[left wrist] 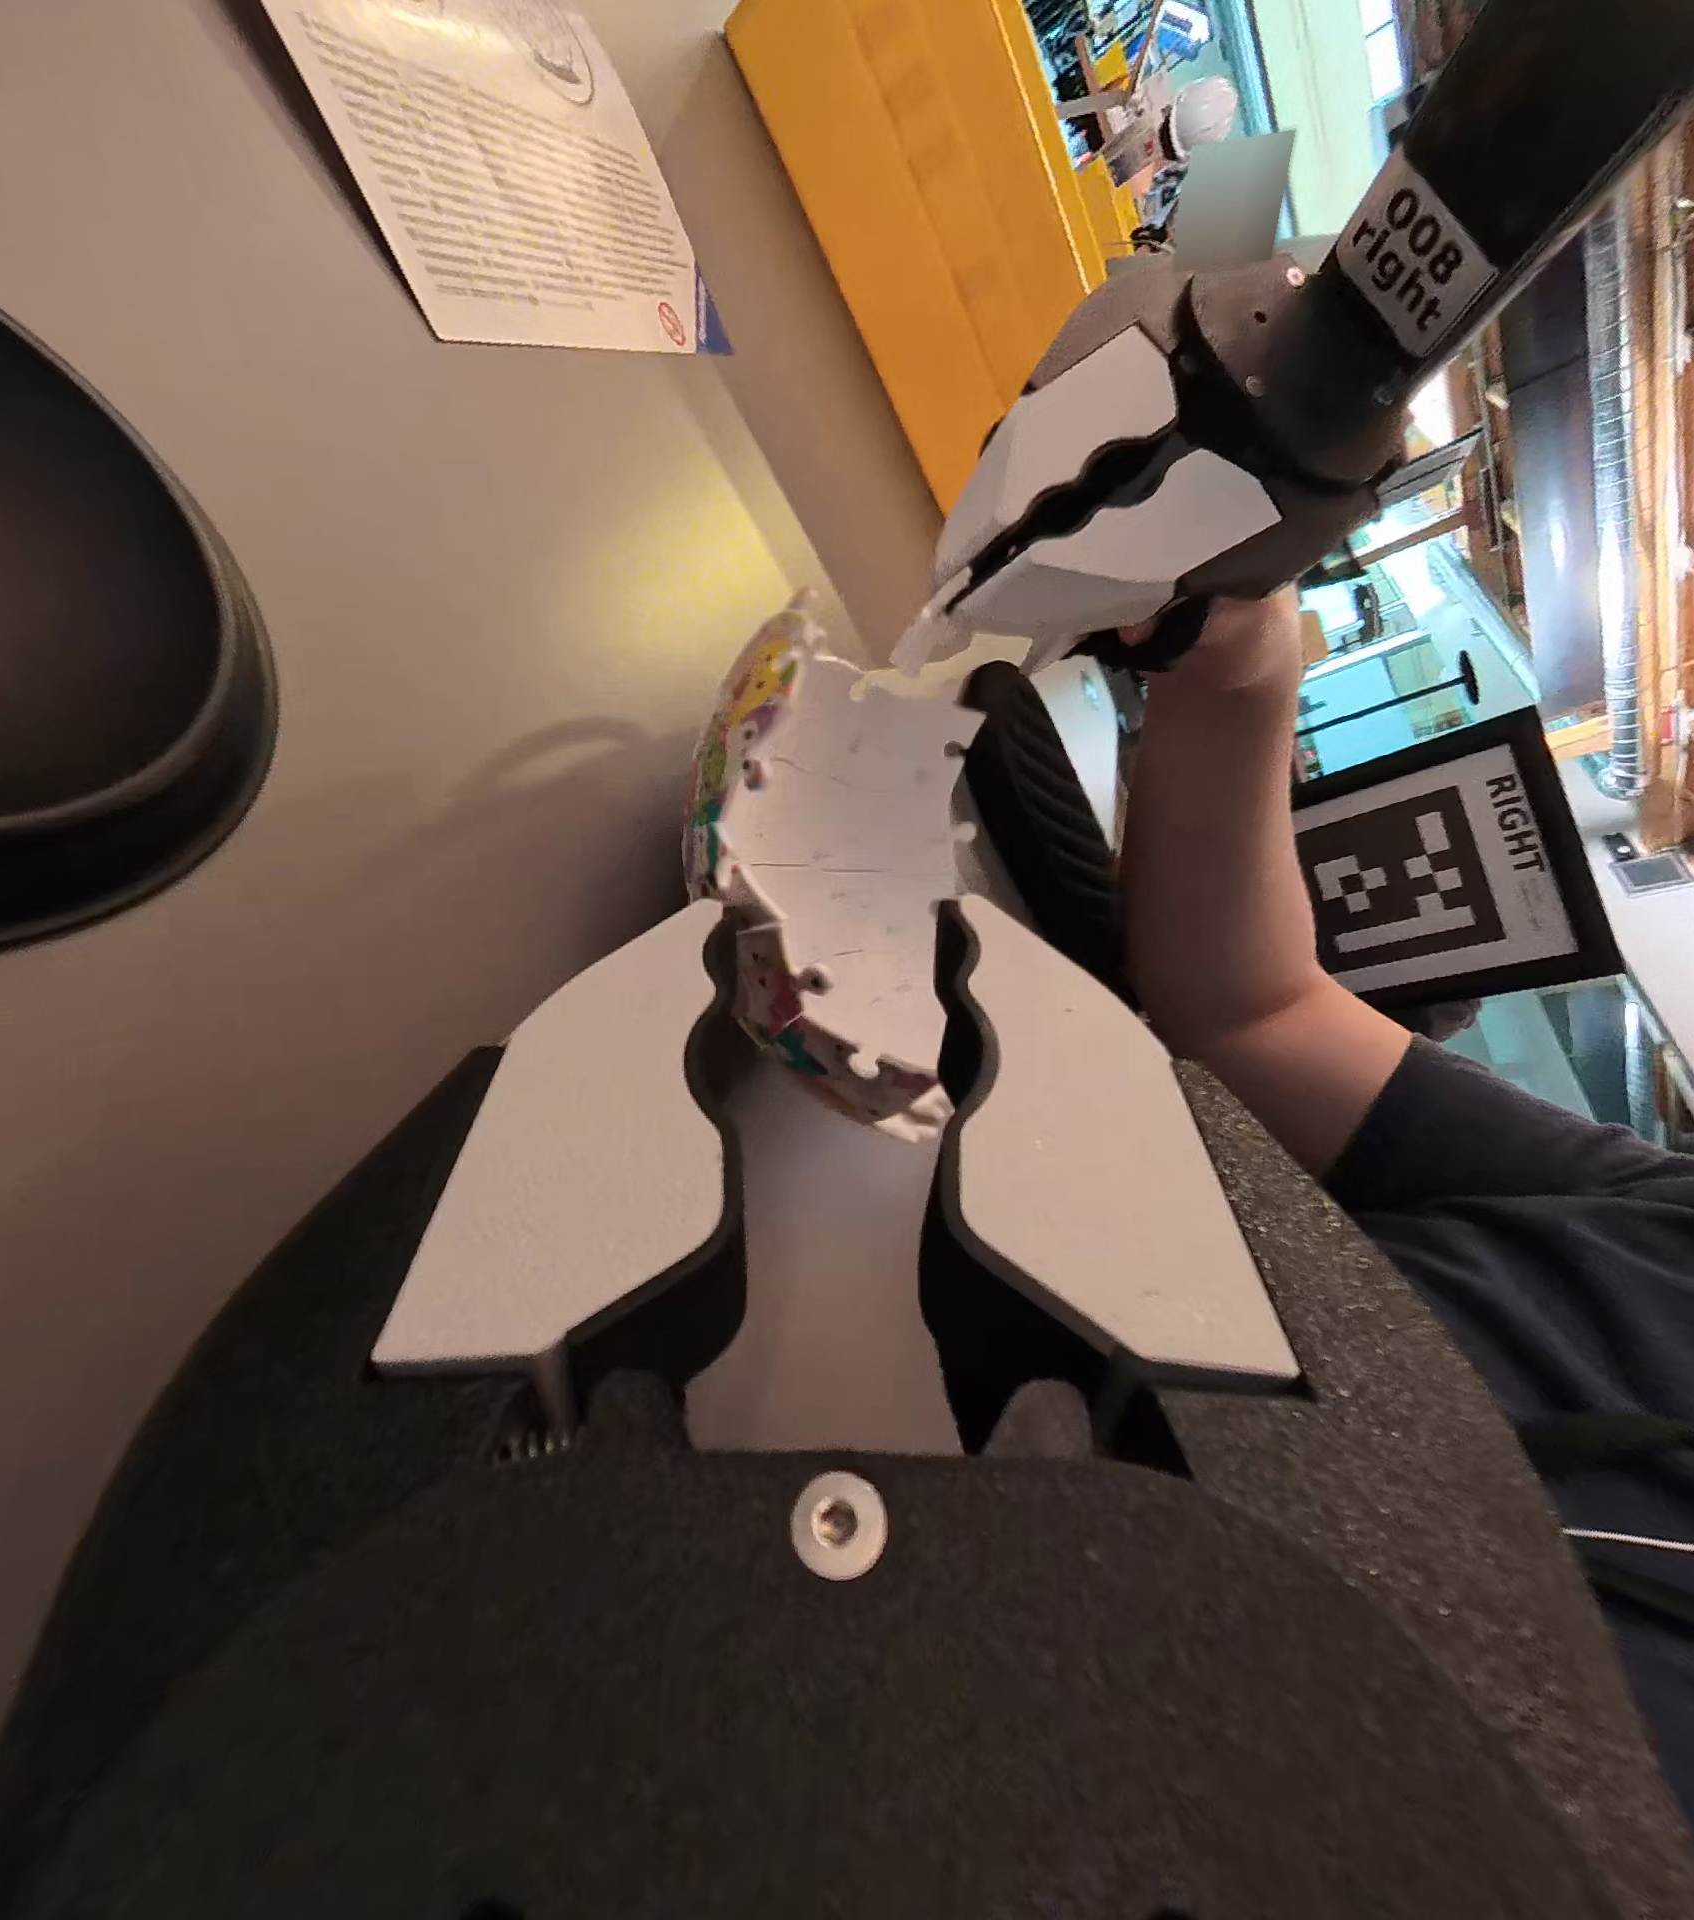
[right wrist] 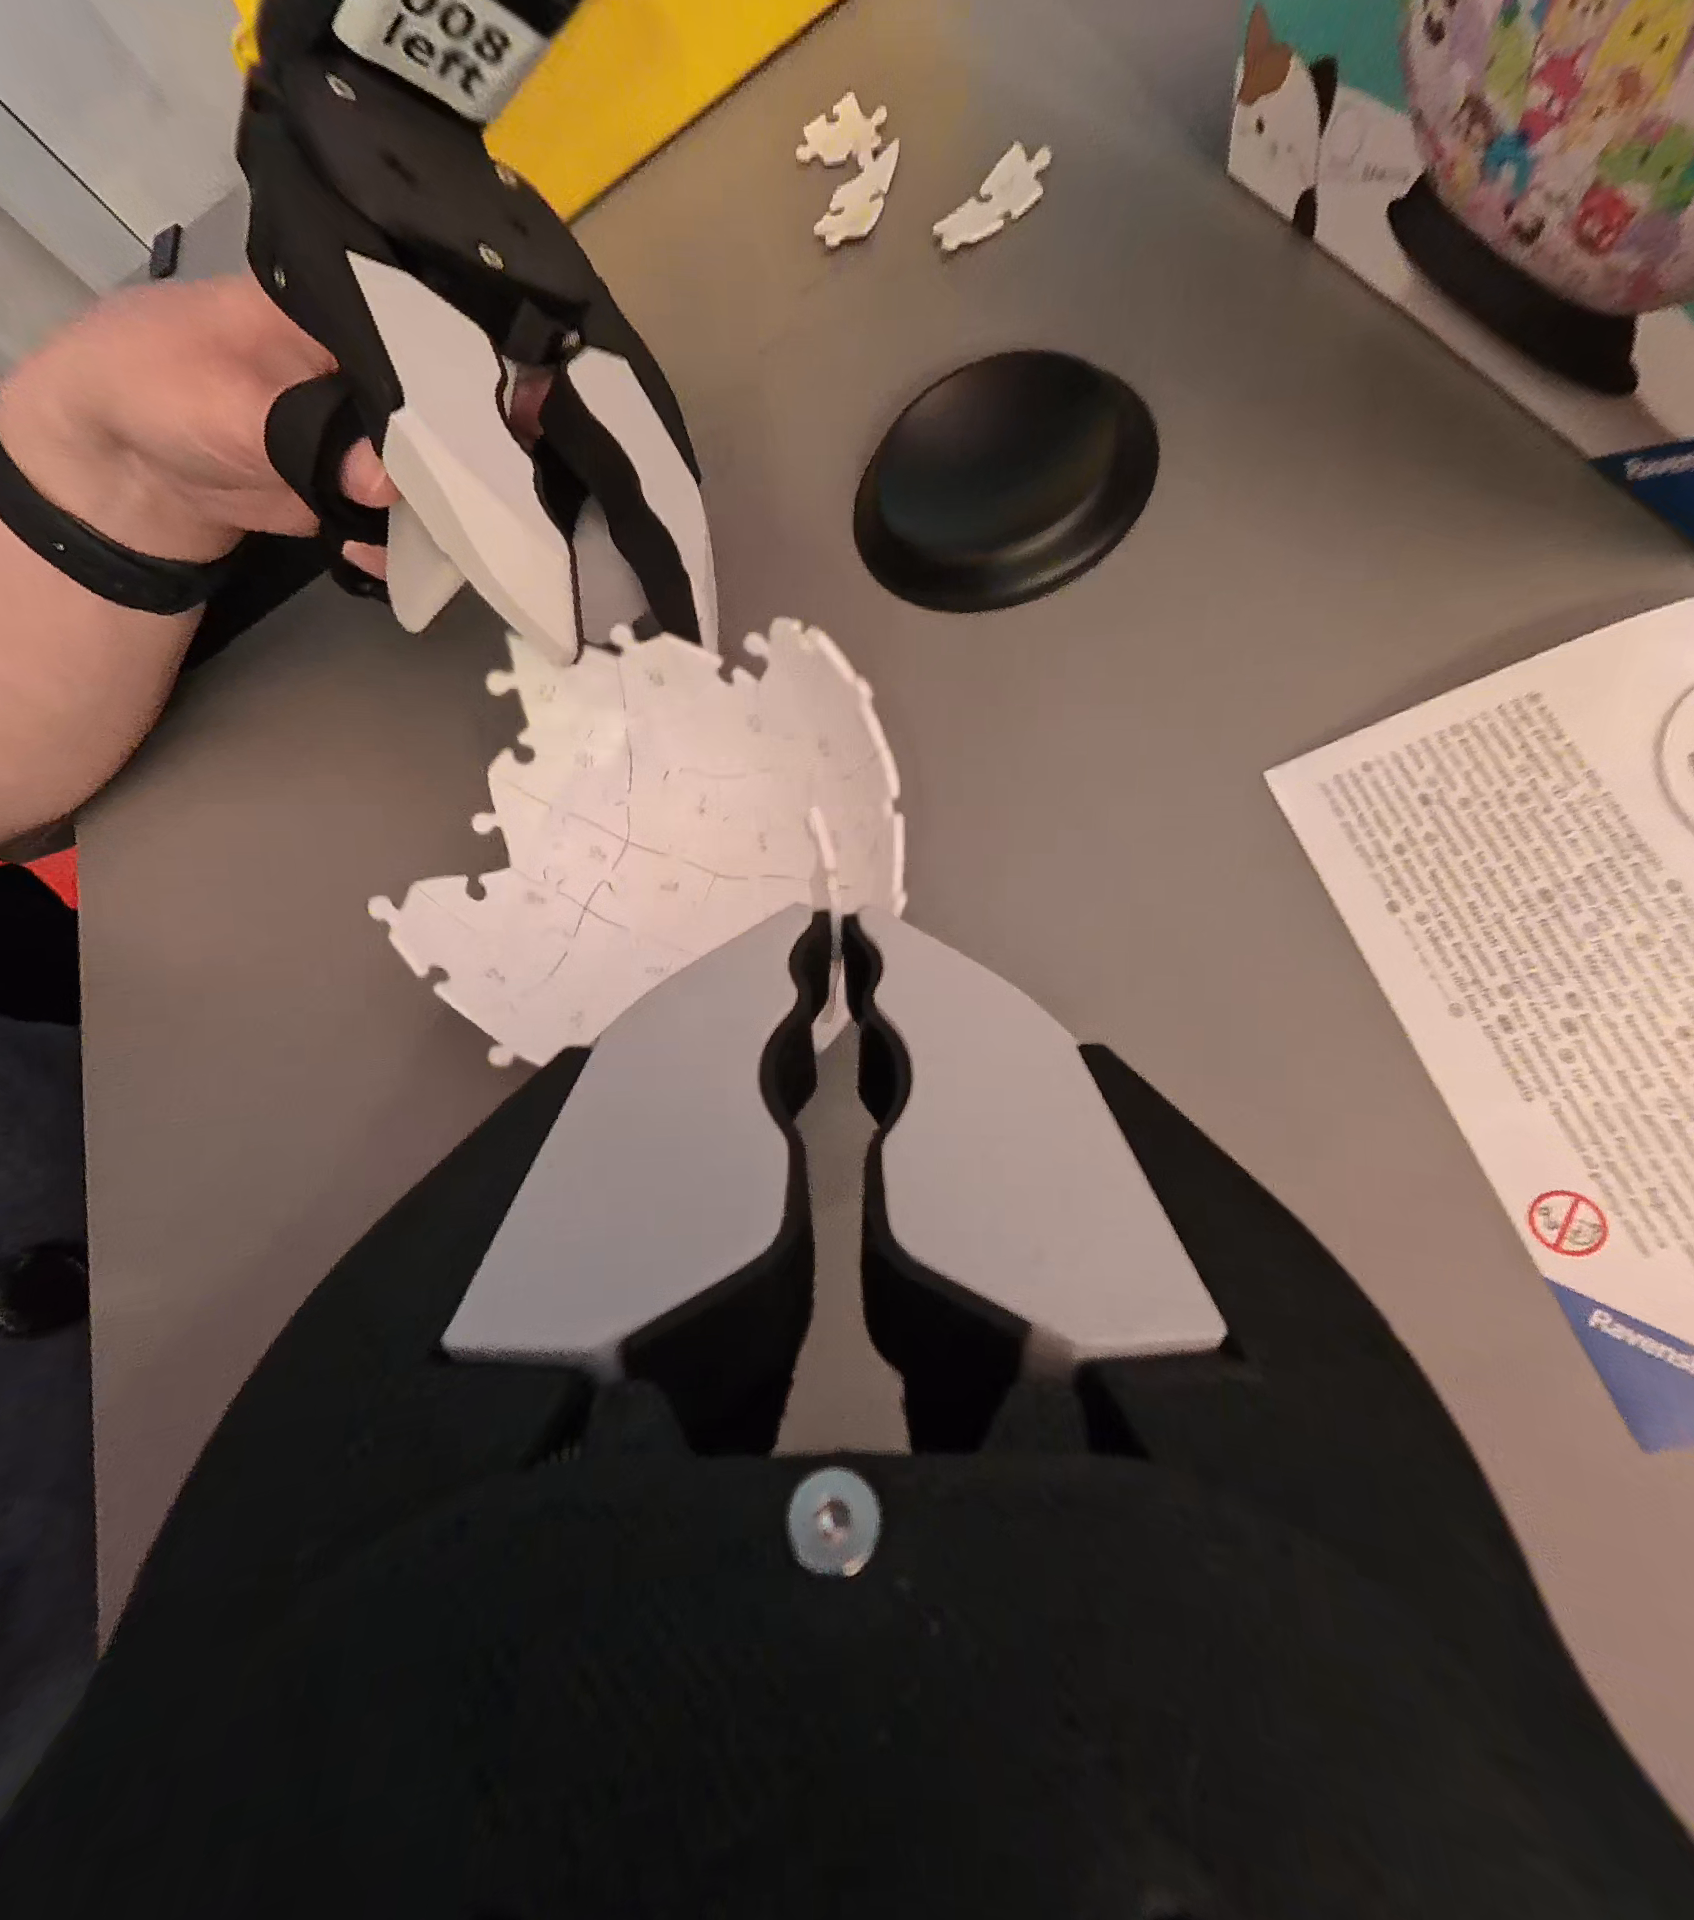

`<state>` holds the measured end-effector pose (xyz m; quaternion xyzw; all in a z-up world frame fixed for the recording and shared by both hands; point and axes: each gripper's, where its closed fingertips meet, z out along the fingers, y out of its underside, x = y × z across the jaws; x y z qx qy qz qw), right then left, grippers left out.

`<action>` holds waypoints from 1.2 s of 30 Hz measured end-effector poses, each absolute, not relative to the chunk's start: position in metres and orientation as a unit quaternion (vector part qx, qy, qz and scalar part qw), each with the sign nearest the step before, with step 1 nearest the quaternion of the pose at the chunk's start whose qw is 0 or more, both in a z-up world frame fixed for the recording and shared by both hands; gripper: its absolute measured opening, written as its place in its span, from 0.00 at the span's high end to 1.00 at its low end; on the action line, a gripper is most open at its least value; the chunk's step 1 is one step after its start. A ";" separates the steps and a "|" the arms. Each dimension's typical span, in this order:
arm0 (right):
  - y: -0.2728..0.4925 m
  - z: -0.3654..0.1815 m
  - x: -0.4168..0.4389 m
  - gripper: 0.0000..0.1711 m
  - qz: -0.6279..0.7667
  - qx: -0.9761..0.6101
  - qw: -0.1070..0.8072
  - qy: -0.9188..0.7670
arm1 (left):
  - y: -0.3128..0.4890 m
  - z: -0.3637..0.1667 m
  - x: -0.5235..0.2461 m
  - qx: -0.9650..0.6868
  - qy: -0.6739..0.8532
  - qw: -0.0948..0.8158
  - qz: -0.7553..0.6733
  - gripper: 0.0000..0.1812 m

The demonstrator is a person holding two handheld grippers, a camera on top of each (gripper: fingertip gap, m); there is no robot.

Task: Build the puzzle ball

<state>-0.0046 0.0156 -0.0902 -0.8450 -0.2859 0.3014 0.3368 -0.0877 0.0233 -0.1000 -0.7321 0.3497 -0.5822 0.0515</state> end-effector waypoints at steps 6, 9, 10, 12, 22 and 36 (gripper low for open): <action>0.007 -0.102 -0.006 0.98 0.318 -0.850 0.314 -0.280 | 0.016 -0.100 -0.089 -0.727 0.353 0.029 -0.588 0.81; 0.003 -0.105 -0.008 0.98 0.333 -0.848 0.308 -0.272 | 0.010 -0.103 -0.090 -0.726 0.356 0.021 -0.587 0.82; 0.001 -0.105 -0.008 0.98 0.339 -0.847 0.308 -0.270 | 0.007 -0.104 -0.090 -0.725 0.357 0.016 -0.588 0.82; -0.002 -0.104 -0.009 0.98 0.348 -0.844 0.310 -0.264 | 0.001 -0.104 -0.090 -0.723 0.358 0.008 -0.591 0.82; -0.017 -0.102 -0.009 0.98 0.378 -0.835 0.316 -0.247 | -0.015 -0.101 -0.089 -0.713 0.358 0.021 -0.602 0.83; -0.013 -0.097 -0.009 0.98 0.386 -0.831 0.316 -0.247 | 0.040 -0.097 -0.059 -0.724 0.464 0.094 -0.502 0.75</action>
